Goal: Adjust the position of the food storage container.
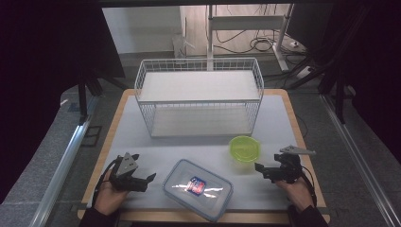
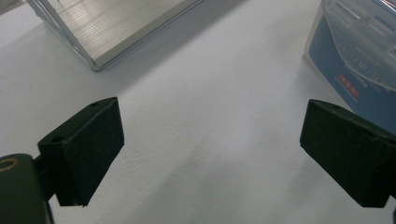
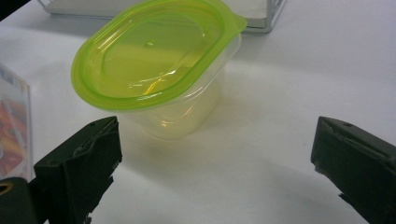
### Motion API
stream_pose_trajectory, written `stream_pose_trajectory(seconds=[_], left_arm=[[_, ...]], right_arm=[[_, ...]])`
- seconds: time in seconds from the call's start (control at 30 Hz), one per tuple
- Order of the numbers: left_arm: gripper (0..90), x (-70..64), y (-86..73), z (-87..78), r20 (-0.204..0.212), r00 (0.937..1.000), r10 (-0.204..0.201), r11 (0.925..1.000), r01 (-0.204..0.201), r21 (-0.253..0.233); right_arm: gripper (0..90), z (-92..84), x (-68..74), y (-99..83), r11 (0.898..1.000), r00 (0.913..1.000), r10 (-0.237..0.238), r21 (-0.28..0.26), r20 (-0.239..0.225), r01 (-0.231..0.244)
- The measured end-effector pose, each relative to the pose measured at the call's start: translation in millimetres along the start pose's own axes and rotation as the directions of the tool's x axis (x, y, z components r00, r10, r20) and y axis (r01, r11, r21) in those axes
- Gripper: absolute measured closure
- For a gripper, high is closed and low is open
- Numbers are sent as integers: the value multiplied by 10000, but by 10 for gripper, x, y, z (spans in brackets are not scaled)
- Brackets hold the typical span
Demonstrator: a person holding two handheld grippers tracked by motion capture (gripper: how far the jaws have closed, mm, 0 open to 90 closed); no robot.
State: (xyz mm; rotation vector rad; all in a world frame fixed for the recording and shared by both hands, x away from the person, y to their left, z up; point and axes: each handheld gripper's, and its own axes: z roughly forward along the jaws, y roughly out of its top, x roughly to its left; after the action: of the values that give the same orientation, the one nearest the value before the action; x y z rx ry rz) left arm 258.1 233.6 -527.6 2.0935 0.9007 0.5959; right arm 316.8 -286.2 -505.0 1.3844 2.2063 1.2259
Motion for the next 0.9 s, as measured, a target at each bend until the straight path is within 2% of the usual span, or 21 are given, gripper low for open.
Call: stream_pose_trajectory(seconds=[0.07,0.1,0.13,0.17,0.23,0.3,0.4,0.43,0.53,0.7,0.73,0.77,0.83,0.87,0.9], left_arm=[[67,-1,0,2,-34,10000,-36,10000,36,36],[66,1,6,0,-141,9999,-95,9999,97,104],[66,1,6,0,-141,9999,-95,9999,97,104],[66,9,11,-6,-164,9995,-256,9996,257,65],[66,16,12,-11,-164,9994,-307,9995,308,38],[66,23,11,-15,-146,9988,-457,9989,456,-103],[68,38,5,-17,68,9978,-660,9972,662,-338],[67,46,1,-16,120,9967,-801,9961,805,-373],[58,59,-2,-17,185,9957,-908,9946,916,-484],[50,48,2,-9,267,9962,-827,9955,839,-447],[50,41,4,-4,293,9964,-796,9960,807,-373],[52,31,10,4,371,9962,-787,9966,796,-232],[54,21,16,6,402,9963,-764,9968,773,-206],[55,21,16,6,402,9963,-764,9968,773,-206],[56,18,20,6,413,9963,-752,9969,761,-205]], right_arm=[[15,-1,1,0,10000,10000,-7,-7,-20,7],[17,-6,-6,2,10000,9997,65,-33,-238,-66],[17,-6,-6,2,10000,9997,65,-33,-238,-66],[93,-18,-15,11,10000,9989,34,-16,-473,-35],[118,-21,-20,22,9999,9982,137,-8,-592,-137],[143,-27,-20,27,10000,9983,94,-7,-577,-94],[168,-40,1,44,9998,9992,-192,6,-360,193],[168,-51,23,58,9992,9991,-353,157,-241,357],[166,-57,67,92,9980,9987,-497,395,-66,499],[177,-74,100,150,9957,9975,-706,590,-91,710],[199,-82,105,171,9949,9968,-786,633,-111,792],[277,-96,113,200,9936,9955,-913,642,-271,928],[342,-106,125,225,9918,9944,-1032,740,-233,1046],[342,-106,125,225,9918,9944,-1032,740,-233,1046],[443,-127,130,251,9891,9919,-1259,753,-179,1269]])
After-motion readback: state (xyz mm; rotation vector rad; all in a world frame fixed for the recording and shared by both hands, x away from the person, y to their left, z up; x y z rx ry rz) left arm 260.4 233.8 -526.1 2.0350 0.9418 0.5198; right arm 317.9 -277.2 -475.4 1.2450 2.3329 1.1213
